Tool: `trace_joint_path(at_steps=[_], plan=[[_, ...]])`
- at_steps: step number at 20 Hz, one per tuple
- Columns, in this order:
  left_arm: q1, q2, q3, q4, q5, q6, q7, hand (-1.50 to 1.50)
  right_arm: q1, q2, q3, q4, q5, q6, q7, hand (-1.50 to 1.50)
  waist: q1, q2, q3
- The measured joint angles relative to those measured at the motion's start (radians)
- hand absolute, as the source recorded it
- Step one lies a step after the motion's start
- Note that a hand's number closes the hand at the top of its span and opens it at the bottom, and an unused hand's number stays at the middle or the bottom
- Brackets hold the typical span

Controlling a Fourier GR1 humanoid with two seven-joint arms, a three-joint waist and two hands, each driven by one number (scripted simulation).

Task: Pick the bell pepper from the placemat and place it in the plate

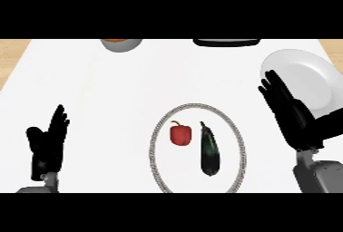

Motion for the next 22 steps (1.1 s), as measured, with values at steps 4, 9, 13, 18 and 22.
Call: trace_joint_path(at_steps=[4,9,13,18,22], plan=[[-0.006,-0.018,-0.032,0.018,0.013,-0.045,0.026,0.0,-0.092,-0.022,0.0,-0.037,0.097,-0.044,-0.018,1.5,0.012,-0.014,-0.003],[-0.001,-0.054,-0.084,0.019,0.052,-0.114,0.049,0.0,-0.204,-0.164,0.016,-0.061,0.383,-0.158,-0.005,-1.5,0.005,-0.027,-0.016],[-0.005,-0.072,-0.105,0.009,0.082,-0.157,0.064,0.0,-0.171,-0.083,0.062,-0.076,0.592,-0.381,-0.043,-1.5,0.009,-0.025,-0.008],[0.006,-0.079,-0.107,-0.005,0.105,-0.203,0.077,0.0,-0.081,-0.005,0.131,-0.149,0.738,-0.463,-0.072,-1.5,0.012,-0.024,-0.005],[0.016,-0.091,-0.114,-0.022,0.102,-0.205,0.083,0.0,-0.075,-0.027,0.188,-0.253,0.871,-0.394,0.1,-1.5,0.012,-0.025,-0.005]])
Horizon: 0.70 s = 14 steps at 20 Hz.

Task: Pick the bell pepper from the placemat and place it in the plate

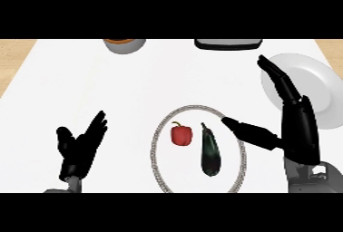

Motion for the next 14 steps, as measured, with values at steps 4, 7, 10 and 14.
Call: trace_joint_path(at_steps=[4,7,10,14], plan=[[0.004,0.002,0.003,0.005,-0.002,-0.002,-0.004,0.0,-0.003,-0.059,0.085,-0.031,0.092,0.159,0.166,-1.5,-0.002,-0.002,-0.001],[-0.005,-0.002,0.002,0.007,-0.003,-0.002,0.002,0.0,-0.033,-0.065,0.154,-0.066,0.15,0.287,0.314,-1.5,0.0,-0.002,-0.001],[-0.003,-0.008,0.001,0.013,-0.007,-0.004,-0.014,0.0,-0.071,-0.045,0.217,-0.101,0.201,0.406,0.457,-1.5,0.002,-0.002,0.0],[-0.007,-0.001,0.005,0.003,0.0,-0.016,0.012,0.0,-0.151,0.037,0.285,-0.07,0.263,0.537,0.623,-1.5,0.009,0.0,0.0]])
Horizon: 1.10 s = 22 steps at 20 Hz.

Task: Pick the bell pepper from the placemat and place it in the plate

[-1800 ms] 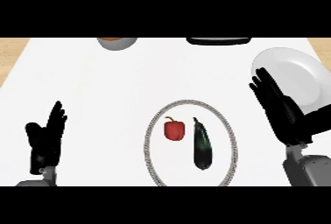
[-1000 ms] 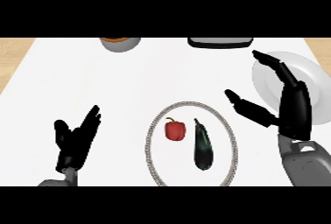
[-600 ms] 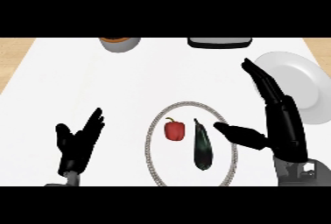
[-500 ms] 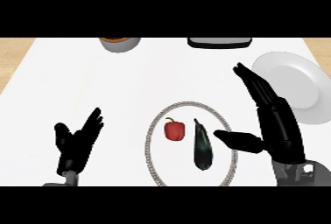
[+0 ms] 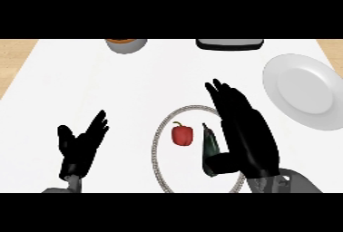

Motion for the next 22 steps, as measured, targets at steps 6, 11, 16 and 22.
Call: trace_joint_path(at_steps=[6,11,16,22], plan=[[0.02,-0.021,-0.011,-0.022,-0.018,0.009,0.001,0.0,-0.049,0.167,0.061,0.13,0.118,0.054,0.09,-1.5,0.001,0.002,0.002],[0.005,-0.024,0.008,-0.006,-0.015,-0.005,-0.004,0.0,-0.019,0.247,0.079,0.198,0.192,0.075,0.107,-1.5,-0.001,0.002,0.003],[-0.01,-0.025,0.026,0.029,-0.023,-0.019,-0.034,0.0,-0.022,0.307,0.081,0.295,0.189,0.068,0.111,-1.5,0.0,0.001,0.005],[0.019,-0.046,0.006,-0.02,-0.042,-0.014,0.002,0.0,-0.028,0.329,0.11,0.365,0.189,0.022,0.11,-1.5,0.001,0.002,0.003]])
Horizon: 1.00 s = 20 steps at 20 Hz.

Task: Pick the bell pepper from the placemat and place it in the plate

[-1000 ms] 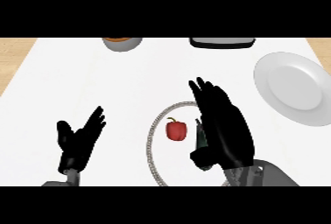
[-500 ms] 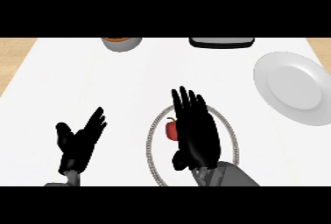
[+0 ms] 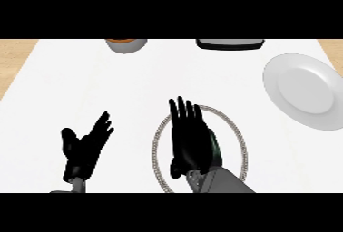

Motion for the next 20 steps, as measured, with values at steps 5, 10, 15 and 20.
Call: trace_joint_path(at_steps=[5,10,15,20], plan=[[-0.011,0.003,0.022,0.019,0.006,-0.017,-0.012,0.0,-0.031,0.005,0.0,0.11,0.032,-0.037,-0.004,-1.5,0.0,0.0,0.0],[-0.023,-0.003,0.032,0.025,0.0,-0.017,0.001,0.0,-0.042,0.006,-0.01,0.156,0.057,-0.039,0.008,-1.5,0.0,0.0,0.0],[-0.012,-0.004,0.039,0.015,-0.003,-0.03,-0.001,0.0,-0.041,0.007,-0.043,0.217,0.06,-0.052,-0.034,-1.5,0.0,0.0,0.0],[-0.03,-0.01,0.051,0.034,-0.009,-0.035,-0.008,0.0,-0.065,0.008,-0.033,0.307,0.028,-0.091,-0.05,1.5,0.001,0.0,0.0]])
